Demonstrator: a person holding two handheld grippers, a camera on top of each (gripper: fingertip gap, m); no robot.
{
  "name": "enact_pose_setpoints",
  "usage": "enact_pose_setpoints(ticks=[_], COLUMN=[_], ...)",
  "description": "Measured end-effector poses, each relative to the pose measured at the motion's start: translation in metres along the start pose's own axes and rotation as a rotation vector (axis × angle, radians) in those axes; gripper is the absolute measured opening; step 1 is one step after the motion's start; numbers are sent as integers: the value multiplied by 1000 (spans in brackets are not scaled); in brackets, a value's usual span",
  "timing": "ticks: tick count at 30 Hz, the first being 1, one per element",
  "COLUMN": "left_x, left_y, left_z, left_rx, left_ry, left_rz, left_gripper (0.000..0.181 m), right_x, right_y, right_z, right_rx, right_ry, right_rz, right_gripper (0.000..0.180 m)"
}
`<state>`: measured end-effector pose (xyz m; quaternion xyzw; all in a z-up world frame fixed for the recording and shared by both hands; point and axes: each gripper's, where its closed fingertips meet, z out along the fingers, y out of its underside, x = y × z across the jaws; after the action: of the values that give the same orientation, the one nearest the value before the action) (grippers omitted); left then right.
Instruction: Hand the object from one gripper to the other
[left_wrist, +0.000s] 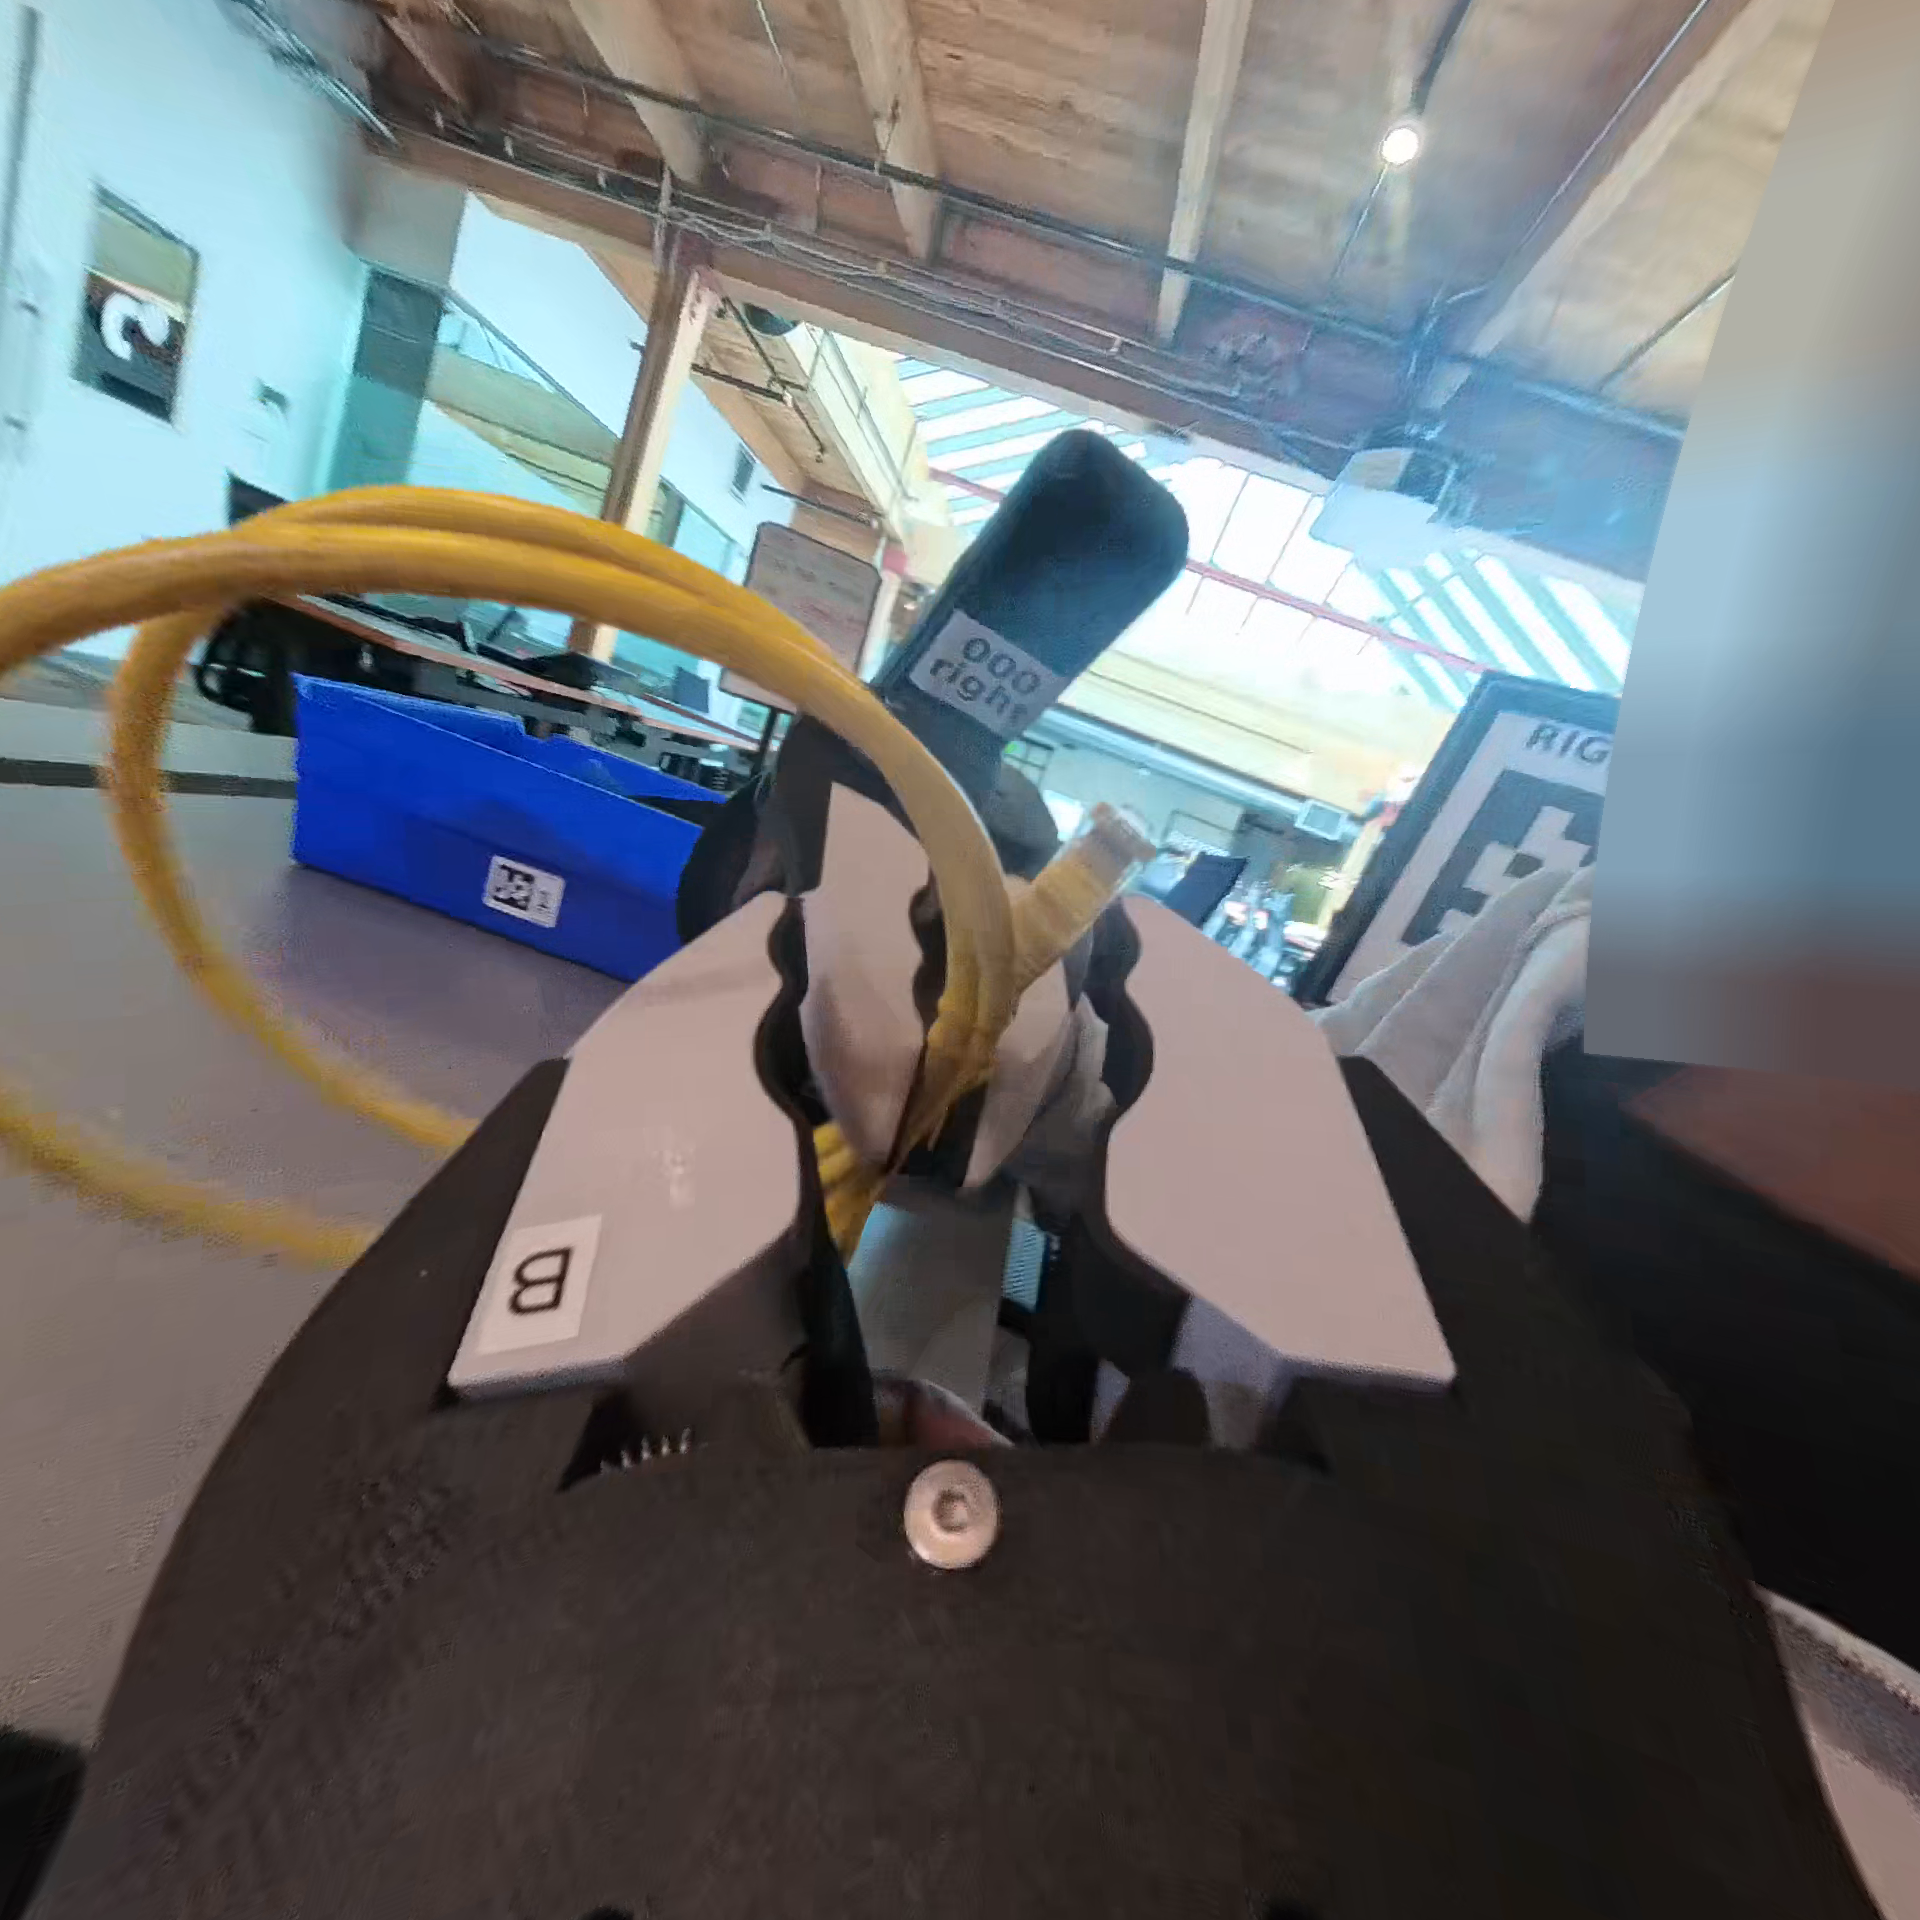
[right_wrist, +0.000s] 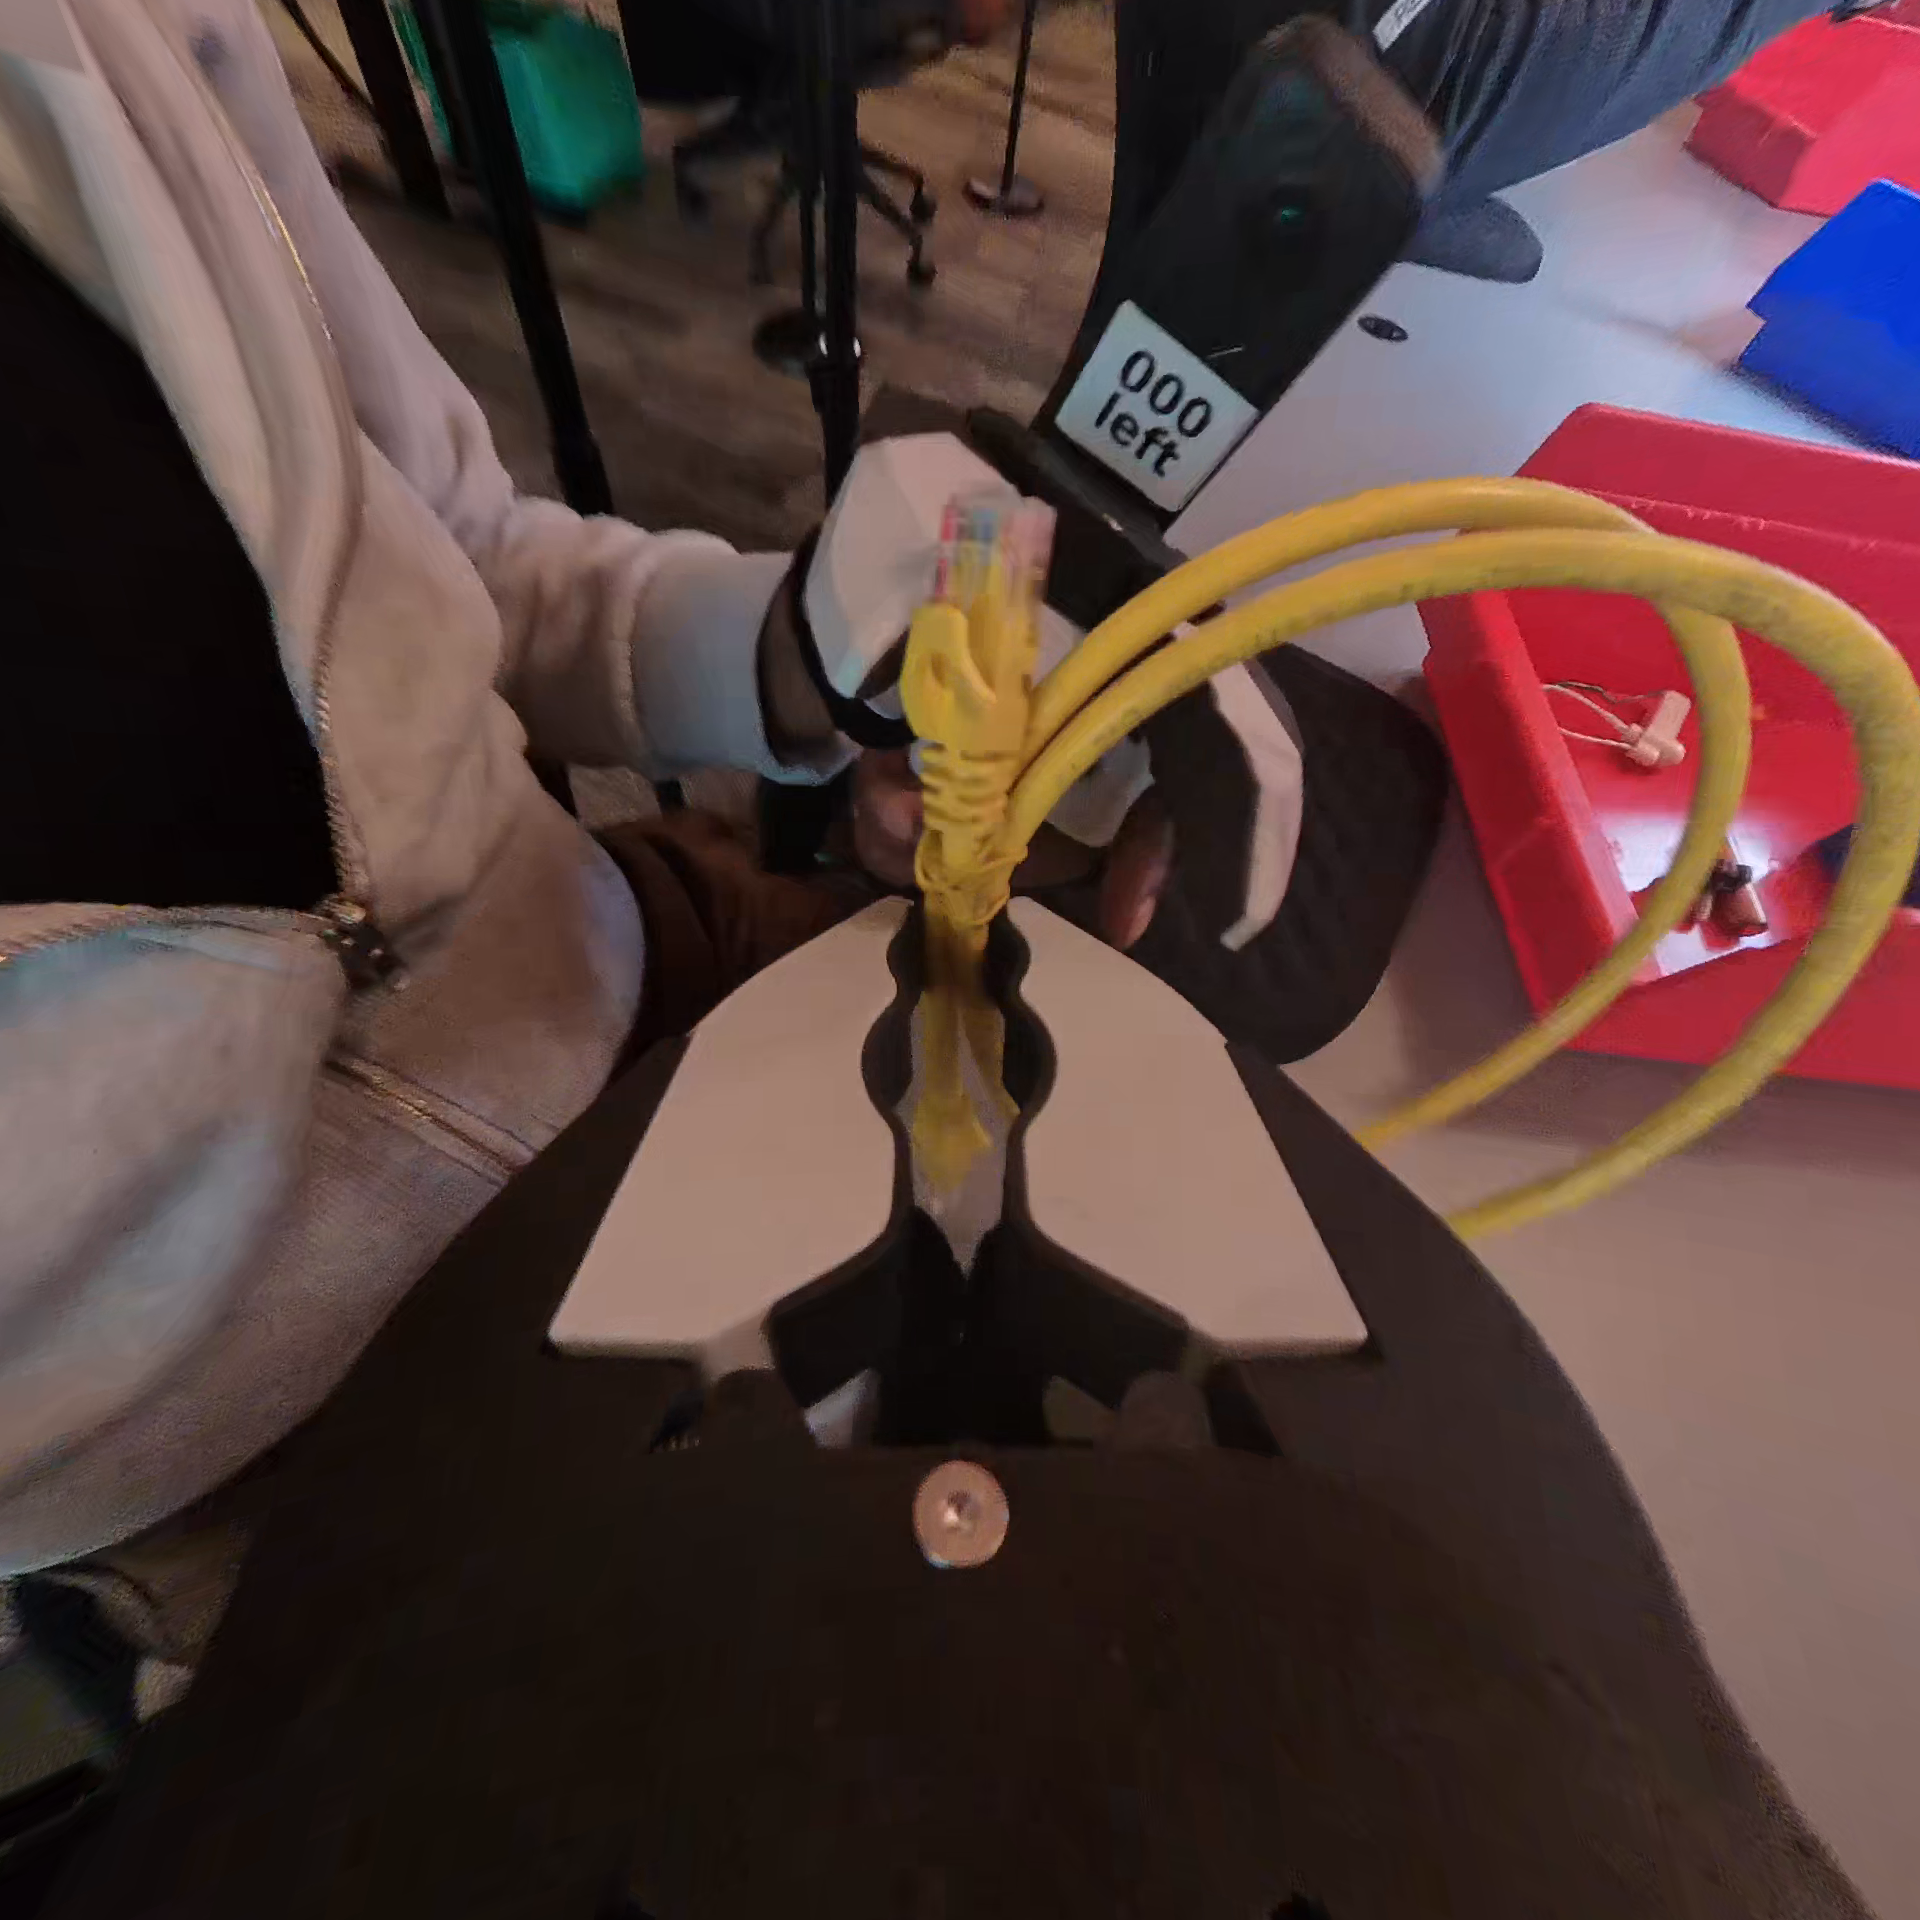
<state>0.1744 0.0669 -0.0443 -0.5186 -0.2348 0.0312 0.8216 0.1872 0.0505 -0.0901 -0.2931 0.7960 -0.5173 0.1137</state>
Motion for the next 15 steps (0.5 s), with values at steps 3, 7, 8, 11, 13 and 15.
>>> enact_pose_setpoints(ticks=[3, 7, 8, 11, 13, 15], left_x=[1, -8, -8, -5, -8, -15], left_y=[0, 0, -1, -2, 6, 20], left_z=[7, 4, 3, -1, -2, -3], left_rx=[45, 39, 35, 17, -58, -177], left_ry=[-12, -102, -104, -114, -136, -177], left_rz=[38, 142, 162, 264, 332, 428], left_gripper=[33, 20, 19, 16, 16, 17], right_x=[2, 10, 12, 11, 15, 18], right_y=[8, 13, 13, 6, -9, -24], right_z=[10, 8, 7, -2, -14, -25], right_rx=[-56, -52, -42, 14, 145, 301], right_ry=[43, 70, 75, 32, -12, -99], right_rz=[-21, 13, 20, 105, 229, 390], right_gripper=[13, 13, 14, 45, 53, 62])
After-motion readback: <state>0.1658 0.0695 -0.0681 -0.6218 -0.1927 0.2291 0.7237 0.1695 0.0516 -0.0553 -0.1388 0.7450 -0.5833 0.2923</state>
